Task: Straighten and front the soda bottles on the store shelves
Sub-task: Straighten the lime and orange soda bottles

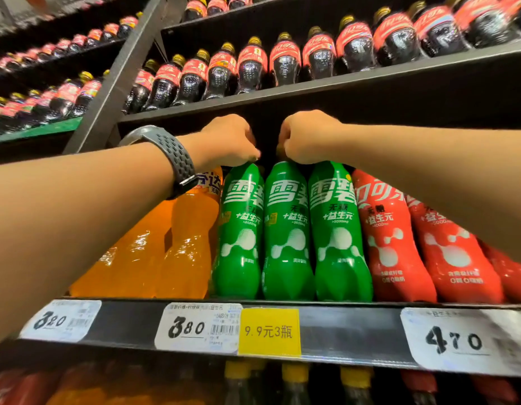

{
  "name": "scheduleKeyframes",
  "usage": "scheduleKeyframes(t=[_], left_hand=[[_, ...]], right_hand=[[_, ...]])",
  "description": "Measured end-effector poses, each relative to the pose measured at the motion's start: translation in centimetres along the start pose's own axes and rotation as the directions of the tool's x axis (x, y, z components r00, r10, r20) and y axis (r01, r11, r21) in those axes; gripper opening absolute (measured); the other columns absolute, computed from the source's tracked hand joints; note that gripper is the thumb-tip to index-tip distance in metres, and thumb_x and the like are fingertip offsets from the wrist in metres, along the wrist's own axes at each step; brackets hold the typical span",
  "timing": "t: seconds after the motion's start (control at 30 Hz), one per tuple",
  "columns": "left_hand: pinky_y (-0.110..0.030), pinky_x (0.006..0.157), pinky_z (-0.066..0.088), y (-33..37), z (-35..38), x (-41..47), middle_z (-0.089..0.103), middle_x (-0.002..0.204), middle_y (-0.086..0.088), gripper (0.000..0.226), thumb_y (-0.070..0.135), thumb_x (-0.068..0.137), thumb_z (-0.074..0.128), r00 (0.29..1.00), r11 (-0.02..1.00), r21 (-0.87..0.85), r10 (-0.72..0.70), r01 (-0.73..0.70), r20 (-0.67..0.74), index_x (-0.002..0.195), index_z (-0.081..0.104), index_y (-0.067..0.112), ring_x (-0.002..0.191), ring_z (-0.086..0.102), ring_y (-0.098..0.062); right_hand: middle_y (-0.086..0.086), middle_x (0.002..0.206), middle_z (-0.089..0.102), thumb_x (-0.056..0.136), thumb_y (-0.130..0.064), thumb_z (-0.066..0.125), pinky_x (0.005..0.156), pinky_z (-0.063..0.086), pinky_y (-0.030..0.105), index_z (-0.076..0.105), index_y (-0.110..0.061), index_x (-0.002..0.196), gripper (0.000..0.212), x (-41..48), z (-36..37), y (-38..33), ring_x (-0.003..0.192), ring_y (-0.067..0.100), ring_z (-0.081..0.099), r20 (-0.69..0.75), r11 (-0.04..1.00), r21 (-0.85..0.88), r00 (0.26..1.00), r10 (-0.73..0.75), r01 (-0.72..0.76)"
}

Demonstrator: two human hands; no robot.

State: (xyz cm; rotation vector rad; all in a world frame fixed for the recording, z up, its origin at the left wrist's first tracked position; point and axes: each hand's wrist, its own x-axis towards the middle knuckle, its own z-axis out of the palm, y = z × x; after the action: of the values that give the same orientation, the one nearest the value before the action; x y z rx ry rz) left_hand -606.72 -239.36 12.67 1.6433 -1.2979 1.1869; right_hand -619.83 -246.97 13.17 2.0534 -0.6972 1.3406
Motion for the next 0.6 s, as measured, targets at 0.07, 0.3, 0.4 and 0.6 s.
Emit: scheduleKeyframes(t=[0.07,0.3,0.4,0.6], left_hand=[[-0.029,0.08,0.046,-0.4,-0.1,0.0,0.066,0.113,-0.006,0.031,0.033,0.086,0.066,1.0,1.0,-0.023,0.021,-0.02,0.023,0.112,0.068,0.015,0.1,0.059,-0.023],[-0.045,0.097,0.045,-1.1,-0.5,-0.3,0.067,0.11,-0.002,0.056,0.062,0.08,0.062,0.991,0.989,0.068,0.136,-0.134,-0.014,0.111,0.068,0.016,0.106,0.058,-0.024],[-0.038,0.088,0.051,-1.7,-0.6,0.0,0.069,0.102,-0.002,0.042,0.05,0.08,0.069,0.985,0.985,-0.01,0.173,-0.174,-0.025,0.104,0.072,0.016,0.098,0.061,-0.022],[-0.038,0.084,0.053,-2.7,-0.3,0.2,0.069,0.101,-0.002,0.042,0.05,0.082,0.067,0.971,0.97,-0.042,0.236,-0.238,-0.045,0.105,0.071,0.016,0.095,0.062,-0.02]], right_hand=[[0.009,0.109,0.064,0.088,-0.028,0.055,0.093,0.042,0.04,0.065,-0.016,0.111,0.028,0.1,0.3,0.1,0.101,0.032,0.057,-0.001,1.0,0.003,1.0,0.007,-0.007],[0.008,0.106,0.064,0.088,-0.039,0.059,0.095,0.04,0.042,0.067,-0.018,0.11,0.032,-0.2,0.5,0.2,0.103,0.031,0.056,-0.082,0.999,0.001,0.996,0.037,-0.037],[0.007,0.105,0.065,0.087,-0.041,0.06,0.092,0.041,0.041,0.067,-0.019,0.109,0.032,-0.3,0.5,0.0,0.102,0.031,0.057,-0.094,0.998,-0.014,0.994,0.055,-0.056],[0.006,0.093,0.061,0.085,-0.041,0.063,0.086,0.041,0.039,0.068,-0.017,0.106,0.032,-0.2,0.5,-0.9,0.095,0.03,0.057,-0.106,0.993,-0.057,0.989,0.1,-0.107]])
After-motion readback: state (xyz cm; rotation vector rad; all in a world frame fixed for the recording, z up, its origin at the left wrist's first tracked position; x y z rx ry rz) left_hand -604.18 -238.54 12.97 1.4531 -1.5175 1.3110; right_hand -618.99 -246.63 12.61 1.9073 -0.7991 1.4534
